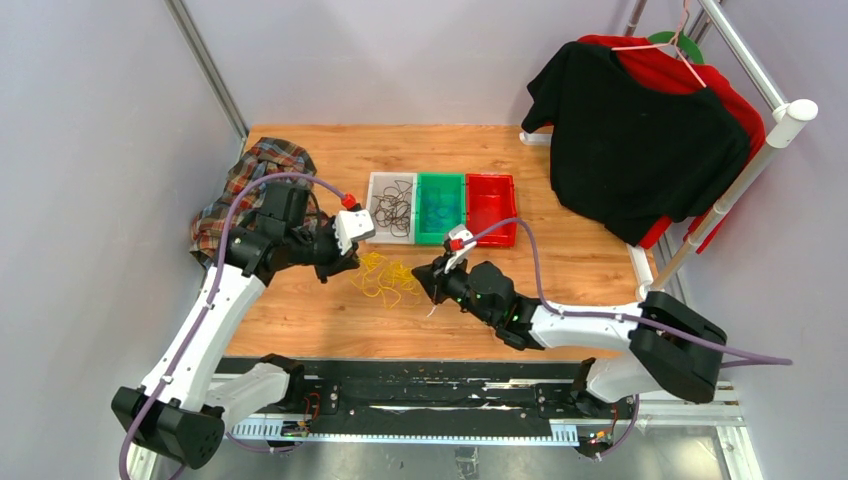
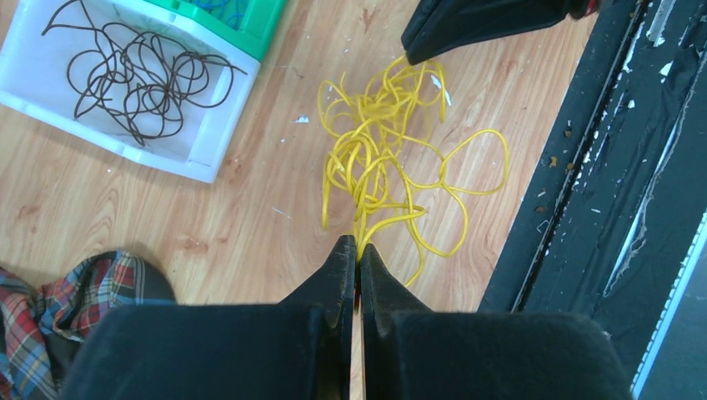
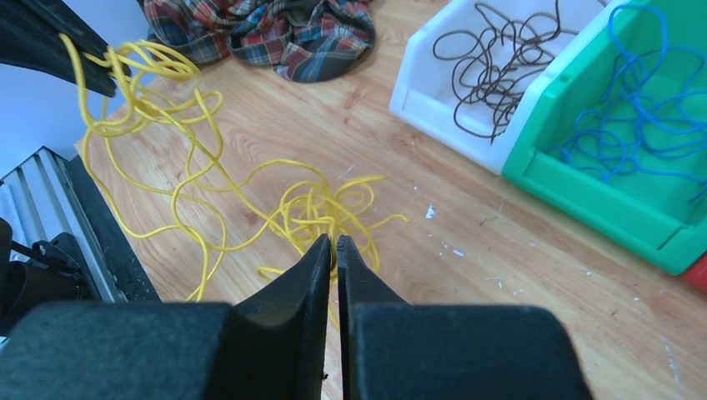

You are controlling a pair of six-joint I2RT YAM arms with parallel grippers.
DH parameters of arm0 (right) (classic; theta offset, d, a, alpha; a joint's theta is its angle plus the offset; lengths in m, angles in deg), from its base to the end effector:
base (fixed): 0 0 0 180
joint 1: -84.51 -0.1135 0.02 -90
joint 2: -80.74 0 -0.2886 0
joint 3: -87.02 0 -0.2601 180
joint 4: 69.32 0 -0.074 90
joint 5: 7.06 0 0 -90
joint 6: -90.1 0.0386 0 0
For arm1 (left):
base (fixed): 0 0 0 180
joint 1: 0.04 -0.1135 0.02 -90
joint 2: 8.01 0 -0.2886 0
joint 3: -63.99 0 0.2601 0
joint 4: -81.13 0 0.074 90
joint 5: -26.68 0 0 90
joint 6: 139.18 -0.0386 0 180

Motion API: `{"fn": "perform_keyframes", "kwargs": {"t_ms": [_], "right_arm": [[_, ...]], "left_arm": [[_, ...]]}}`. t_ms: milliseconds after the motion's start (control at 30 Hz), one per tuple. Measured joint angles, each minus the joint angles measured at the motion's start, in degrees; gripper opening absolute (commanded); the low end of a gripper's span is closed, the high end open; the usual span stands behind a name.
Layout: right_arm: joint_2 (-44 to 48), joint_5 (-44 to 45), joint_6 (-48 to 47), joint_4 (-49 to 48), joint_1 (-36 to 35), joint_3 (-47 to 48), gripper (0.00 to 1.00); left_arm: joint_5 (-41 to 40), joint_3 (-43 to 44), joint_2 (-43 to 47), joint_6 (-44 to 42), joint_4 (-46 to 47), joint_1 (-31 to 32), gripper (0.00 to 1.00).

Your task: Untangle the cables

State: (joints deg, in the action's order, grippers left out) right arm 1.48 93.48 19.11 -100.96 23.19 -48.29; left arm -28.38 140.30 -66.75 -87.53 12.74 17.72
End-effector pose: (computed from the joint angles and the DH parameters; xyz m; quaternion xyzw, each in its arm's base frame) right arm 0.1464 0.2530 0.2437 -0.2015 0.6961 0.3915 0.5671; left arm 0.1694 -0.0775 0.3568 0.5115 0.7457 -0.2211 0.3652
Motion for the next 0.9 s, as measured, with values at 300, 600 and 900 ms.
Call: {"fn": "perform_keyframes", "kwargs": {"t_ms": [300, 600, 900], "right_arm": [[4.5, 1.7, -2.3, 4.2, 0.0, 0.1, 0.15], [-1.3, -0.1, -5.7, 3.1, -3.3, 7.1, 0.69], [-10.6, -0.7, -10.3, -0.2, -6.5, 15.6, 0.52]], "left_arm": [[-0.3, 0.0, 0.5, -0.2, -0.4, 0.0, 0.00], [-0.3, 0.0, 0.9, 0.0, -0.6, 0.0, 0.01], [2.0, 0.4, 1.2, 2.3, -0.9, 0.0, 0.00]]}}
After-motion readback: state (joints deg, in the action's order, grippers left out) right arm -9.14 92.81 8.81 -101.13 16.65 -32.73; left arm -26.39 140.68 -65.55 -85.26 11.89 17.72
